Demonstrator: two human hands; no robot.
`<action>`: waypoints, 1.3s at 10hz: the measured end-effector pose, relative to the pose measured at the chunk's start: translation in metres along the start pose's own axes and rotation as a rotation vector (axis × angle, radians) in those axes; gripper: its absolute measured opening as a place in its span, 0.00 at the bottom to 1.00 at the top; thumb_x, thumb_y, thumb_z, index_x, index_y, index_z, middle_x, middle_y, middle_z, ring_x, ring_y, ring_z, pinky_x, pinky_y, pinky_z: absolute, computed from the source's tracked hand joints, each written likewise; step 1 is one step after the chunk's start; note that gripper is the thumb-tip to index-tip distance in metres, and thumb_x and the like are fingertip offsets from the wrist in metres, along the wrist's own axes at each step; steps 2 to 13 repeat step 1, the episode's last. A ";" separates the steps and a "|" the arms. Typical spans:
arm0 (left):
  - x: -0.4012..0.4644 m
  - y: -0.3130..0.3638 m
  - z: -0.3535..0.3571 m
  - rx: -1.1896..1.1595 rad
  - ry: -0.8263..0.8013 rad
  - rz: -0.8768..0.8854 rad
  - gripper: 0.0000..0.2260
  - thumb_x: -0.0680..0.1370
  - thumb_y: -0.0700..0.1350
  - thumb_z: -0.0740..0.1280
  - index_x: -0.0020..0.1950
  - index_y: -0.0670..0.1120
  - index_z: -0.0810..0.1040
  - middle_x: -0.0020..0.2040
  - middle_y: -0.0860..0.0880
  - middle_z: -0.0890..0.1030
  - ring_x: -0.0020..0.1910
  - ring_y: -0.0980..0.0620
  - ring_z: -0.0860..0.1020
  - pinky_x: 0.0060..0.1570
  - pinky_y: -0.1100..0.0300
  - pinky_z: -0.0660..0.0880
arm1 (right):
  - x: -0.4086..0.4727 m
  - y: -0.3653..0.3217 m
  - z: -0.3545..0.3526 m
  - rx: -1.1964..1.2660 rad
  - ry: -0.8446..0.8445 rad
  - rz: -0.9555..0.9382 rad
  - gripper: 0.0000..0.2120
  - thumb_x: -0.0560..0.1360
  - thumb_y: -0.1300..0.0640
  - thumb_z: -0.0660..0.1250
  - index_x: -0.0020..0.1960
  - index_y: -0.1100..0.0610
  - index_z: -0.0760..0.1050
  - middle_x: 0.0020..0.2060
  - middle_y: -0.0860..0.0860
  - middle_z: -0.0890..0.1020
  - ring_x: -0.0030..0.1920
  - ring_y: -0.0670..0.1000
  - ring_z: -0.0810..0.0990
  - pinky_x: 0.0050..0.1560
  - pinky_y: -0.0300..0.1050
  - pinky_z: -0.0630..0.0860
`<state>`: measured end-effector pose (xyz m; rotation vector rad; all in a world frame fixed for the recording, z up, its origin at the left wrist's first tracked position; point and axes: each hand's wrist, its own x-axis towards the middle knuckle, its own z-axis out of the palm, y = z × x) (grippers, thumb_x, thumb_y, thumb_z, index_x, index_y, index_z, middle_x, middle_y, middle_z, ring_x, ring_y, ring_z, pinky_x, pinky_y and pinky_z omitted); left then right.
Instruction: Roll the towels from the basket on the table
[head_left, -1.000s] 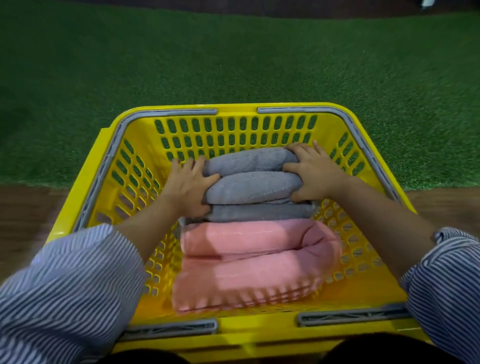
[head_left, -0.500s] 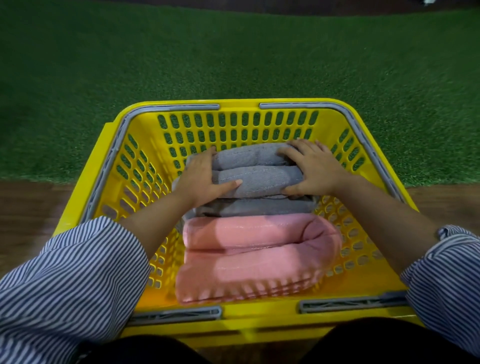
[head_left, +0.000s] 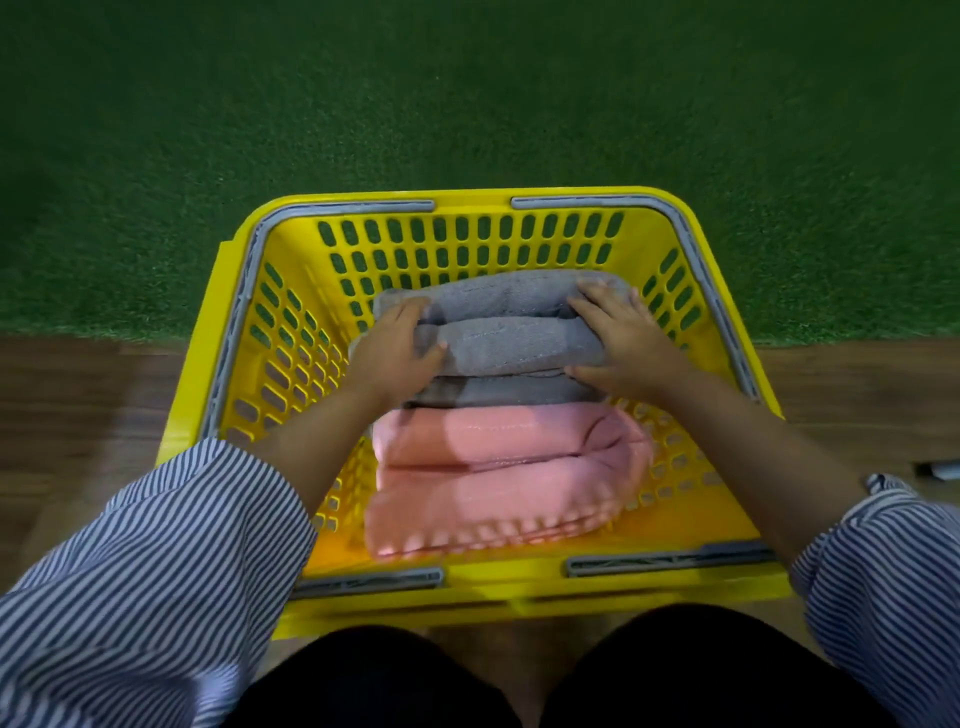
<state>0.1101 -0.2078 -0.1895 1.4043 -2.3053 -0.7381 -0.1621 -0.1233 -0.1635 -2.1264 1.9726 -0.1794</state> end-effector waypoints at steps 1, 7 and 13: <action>-0.021 0.012 -0.013 0.011 -0.072 -0.079 0.29 0.74 0.52 0.61 0.73 0.43 0.65 0.70 0.43 0.69 0.68 0.41 0.68 0.63 0.44 0.69 | -0.026 -0.004 -0.011 0.166 0.013 0.037 0.34 0.71 0.52 0.69 0.71 0.61 0.62 0.73 0.58 0.61 0.73 0.58 0.58 0.72 0.57 0.54; -0.021 0.012 -0.013 0.011 -0.072 -0.079 0.29 0.74 0.52 0.61 0.73 0.43 0.65 0.70 0.43 0.69 0.68 0.41 0.68 0.63 0.44 0.69 | -0.026 -0.004 -0.011 0.166 0.013 0.037 0.34 0.71 0.52 0.69 0.71 0.61 0.62 0.73 0.58 0.61 0.73 0.58 0.58 0.72 0.57 0.54; -0.021 0.012 -0.013 0.011 -0.072 -0.079 0.29 0.74 0.52 0.61 0.73 0.43 0.65 0.70 0.43 0.69 0.68 0.41 0.68 0.63 0.44 0.69 | -0.026 -0.004 -0.011 0.166 0.013 0.037 0.34 0.71 0.52 0.69 0.71 0.61 0.62 0.73 0.58 0.61 0.73 0.58 0.58 0.72 0.57 0.54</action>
